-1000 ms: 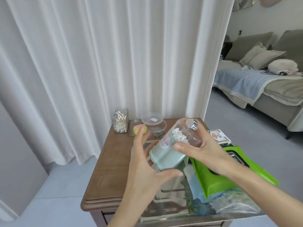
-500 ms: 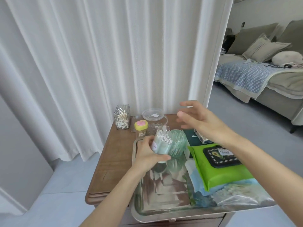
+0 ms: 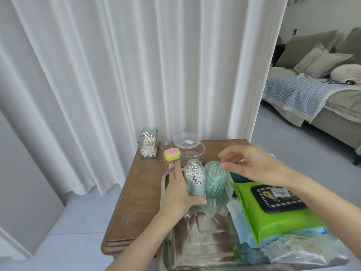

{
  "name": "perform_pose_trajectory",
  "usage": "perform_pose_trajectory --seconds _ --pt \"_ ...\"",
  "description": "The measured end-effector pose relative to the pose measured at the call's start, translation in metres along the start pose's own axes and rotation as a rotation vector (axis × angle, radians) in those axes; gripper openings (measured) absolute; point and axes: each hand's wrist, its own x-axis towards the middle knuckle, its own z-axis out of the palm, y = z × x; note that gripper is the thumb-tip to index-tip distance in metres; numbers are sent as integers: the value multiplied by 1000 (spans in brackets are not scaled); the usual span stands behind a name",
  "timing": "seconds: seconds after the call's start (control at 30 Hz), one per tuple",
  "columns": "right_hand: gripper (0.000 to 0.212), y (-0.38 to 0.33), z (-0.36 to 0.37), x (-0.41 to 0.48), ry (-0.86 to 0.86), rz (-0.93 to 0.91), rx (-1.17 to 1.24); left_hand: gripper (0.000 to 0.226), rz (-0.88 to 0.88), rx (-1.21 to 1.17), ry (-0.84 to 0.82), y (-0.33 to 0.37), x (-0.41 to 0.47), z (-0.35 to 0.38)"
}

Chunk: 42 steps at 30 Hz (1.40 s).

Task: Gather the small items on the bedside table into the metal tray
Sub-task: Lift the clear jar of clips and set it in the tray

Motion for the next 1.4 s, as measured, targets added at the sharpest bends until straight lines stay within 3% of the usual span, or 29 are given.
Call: perform_pose_trajectory --seconds 0.1,0.2,0.27,0.33,0.43,0.53,0.67,0.83,0.97,1.03,1.07,1.13,1.2,1.4 --pt "31 -5 -10 32 -52 48 -12 122 71 78 89 0 -7 -18" --pt "46 -10 -10 82 -90 86 -105 70 71 -48 331 -12 -4 -31" --pt "66 -12 2 119 -162 77 -207 39 54 -124 434 -22 1 -33" --pt "99 -10 19 154 -295 30 -404 25 28 -212 475 -31 3 -29" --pt "133 -3 43 193 -412 1 -605 24 -19 -341 516 -42 4 -21" --pt "138 1 60 210 -460 15 -604 24 -66 -431 568 -54 6 -15" --pt "129 9 70 211 -508 -4 -560 37 -78 -435 584 -61 8 -10" --pt "95 18 70 201 -447 -3 -465 46 3 -330 631 -44 21 -19" --pt "90 15 52 188 -265 -17 -403 41 83 -304 684 -25 25 -29" --pt "89 -1 27 180 -139 -40 -291 46 116 -304 669 -13 26 -36" --pt "88 -15 12 172 -119 -61 -208 59 139 -311 623 -5 27 -41" --pt "85 -42 -15 148 -158 -106 -45 93 225 -332 462 13 28 -48" --pt "82 -66 -28 119 -239 -118 115 111 311 -400 328 31 26 -53" --pt "94 -73 -39 62 -221 -47 482 101 419 -629 311 53 -1 -56"
